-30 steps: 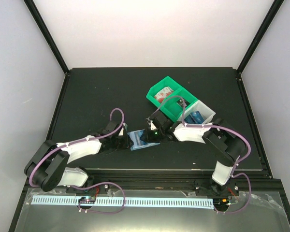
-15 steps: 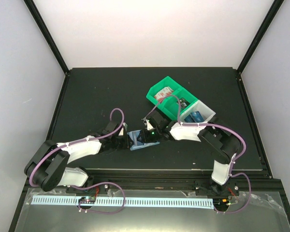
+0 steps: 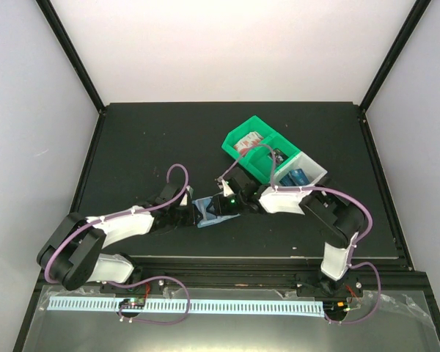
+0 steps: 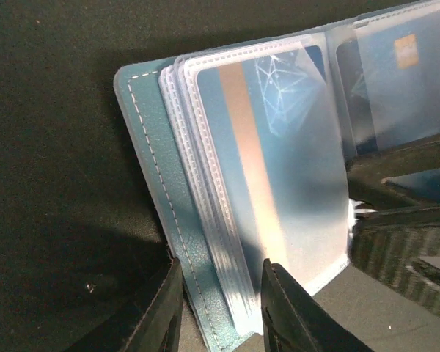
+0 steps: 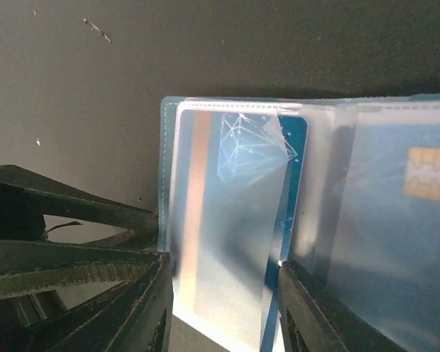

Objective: Put the credit cards into the card holder
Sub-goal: Insert the credit card into the card holder.

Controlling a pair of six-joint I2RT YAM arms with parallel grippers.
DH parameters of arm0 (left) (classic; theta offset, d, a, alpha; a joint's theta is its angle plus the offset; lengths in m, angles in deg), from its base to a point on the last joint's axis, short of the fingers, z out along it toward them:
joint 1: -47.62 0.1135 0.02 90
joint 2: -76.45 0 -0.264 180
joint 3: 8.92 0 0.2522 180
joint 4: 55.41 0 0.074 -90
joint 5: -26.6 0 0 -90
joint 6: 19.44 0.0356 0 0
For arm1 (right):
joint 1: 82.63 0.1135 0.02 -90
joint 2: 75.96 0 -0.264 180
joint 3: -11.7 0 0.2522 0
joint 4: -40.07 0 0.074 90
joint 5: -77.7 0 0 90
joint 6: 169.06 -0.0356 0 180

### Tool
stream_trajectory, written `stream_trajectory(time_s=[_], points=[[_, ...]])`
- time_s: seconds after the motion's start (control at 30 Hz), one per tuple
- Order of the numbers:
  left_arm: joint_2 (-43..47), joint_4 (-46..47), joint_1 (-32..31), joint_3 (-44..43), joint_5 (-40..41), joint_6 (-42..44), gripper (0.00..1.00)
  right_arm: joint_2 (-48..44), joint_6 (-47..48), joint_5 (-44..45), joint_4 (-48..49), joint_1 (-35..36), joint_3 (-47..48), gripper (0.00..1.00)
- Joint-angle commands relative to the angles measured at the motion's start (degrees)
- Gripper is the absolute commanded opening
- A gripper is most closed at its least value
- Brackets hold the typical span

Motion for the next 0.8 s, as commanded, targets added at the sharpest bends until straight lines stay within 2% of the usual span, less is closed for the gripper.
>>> stream_trajectory(time_s=[0.0, 0.17, 0.4, 0.5, 0.63, 0.77], points=[[0.6, -0.5, -0.4, -0.3, -0.4, 1.1, 0.32, -5.3, 0.4, 5.1, 2.5, 0.4, -1.1, 0.41], [3.7, -2.9, -0.3, -1.3, 0.3, 1.8, 0.39, -11.5, 2.3, 13.2, -1.9, 0.4, -1.5, 0.42], [10.0, -5.0, -0.1, -1.5, 1.1, 1.9, 0.62, -16.0, 6.0, 24.7, -9.2, 0.3, -1.3, 0.45], [12.3, -6.7, 0.2, -1.3, 2.5, 2.1, 0.68, -16.0, 6.9, 28.5, -12.2, 0.2, -1.1, 0.46], [15.2, -8.2, 1.0, 0.3, 5.0, 1.6, 0.79, -14.7, 7.5, 29.3, -14.3, 0.2, -1.1, 0.48], [19.2, -5.2, 2.3, 4.4, 4.8, 1.0, 0.98, -12.9, 7.5, 26.7, -14.1, 0.2, -1.9, 0.57]])
